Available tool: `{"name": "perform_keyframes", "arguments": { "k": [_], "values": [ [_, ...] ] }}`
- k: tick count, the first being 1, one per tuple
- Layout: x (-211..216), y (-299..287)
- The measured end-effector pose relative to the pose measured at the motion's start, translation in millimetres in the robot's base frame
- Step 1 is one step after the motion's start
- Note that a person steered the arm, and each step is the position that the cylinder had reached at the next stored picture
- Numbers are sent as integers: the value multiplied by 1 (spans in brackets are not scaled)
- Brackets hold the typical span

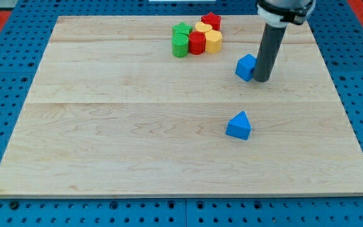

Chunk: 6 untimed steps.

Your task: Push the blue cube to the bottom of the yellow hexagon

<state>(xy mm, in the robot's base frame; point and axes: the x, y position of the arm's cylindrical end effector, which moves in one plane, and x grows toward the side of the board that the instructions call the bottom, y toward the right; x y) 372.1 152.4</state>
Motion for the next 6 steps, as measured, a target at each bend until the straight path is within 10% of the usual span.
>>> {"name": "perform_keyframes", "arguments": {
  "k": [6],
  "values": [
    [-21, -69]
  ]
}}
